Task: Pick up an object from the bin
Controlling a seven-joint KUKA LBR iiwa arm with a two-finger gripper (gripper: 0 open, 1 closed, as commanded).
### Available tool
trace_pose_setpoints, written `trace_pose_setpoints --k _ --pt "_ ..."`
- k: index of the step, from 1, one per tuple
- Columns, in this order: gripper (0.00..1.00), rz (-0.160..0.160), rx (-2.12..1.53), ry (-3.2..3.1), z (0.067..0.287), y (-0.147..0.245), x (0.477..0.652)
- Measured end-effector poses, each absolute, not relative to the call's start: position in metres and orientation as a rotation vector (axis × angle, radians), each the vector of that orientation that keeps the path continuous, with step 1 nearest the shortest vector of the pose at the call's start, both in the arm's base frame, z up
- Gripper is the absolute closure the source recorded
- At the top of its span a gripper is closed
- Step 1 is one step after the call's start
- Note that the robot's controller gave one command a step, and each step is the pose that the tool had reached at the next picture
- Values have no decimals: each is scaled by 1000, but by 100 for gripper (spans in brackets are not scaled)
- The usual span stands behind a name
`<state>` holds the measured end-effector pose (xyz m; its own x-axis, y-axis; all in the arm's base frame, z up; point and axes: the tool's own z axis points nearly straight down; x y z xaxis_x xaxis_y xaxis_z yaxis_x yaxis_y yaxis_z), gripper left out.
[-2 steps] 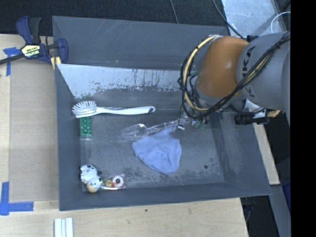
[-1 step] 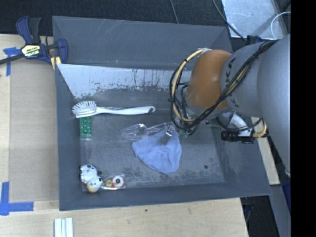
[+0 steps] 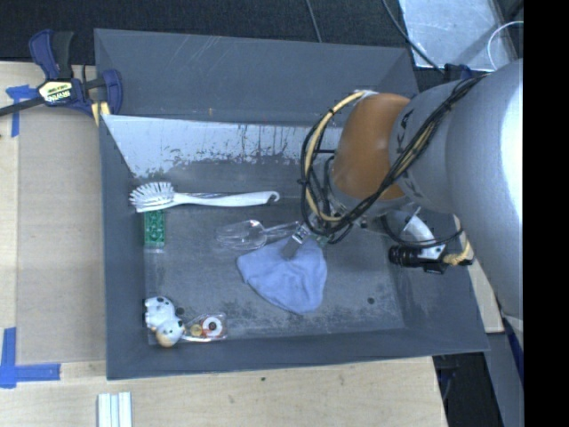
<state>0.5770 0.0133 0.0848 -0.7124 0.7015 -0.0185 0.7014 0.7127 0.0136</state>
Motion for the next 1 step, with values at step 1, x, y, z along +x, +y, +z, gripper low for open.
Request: trace_pose_setpoints --k 1 --pt "100 6 884 2988 72 59 578"
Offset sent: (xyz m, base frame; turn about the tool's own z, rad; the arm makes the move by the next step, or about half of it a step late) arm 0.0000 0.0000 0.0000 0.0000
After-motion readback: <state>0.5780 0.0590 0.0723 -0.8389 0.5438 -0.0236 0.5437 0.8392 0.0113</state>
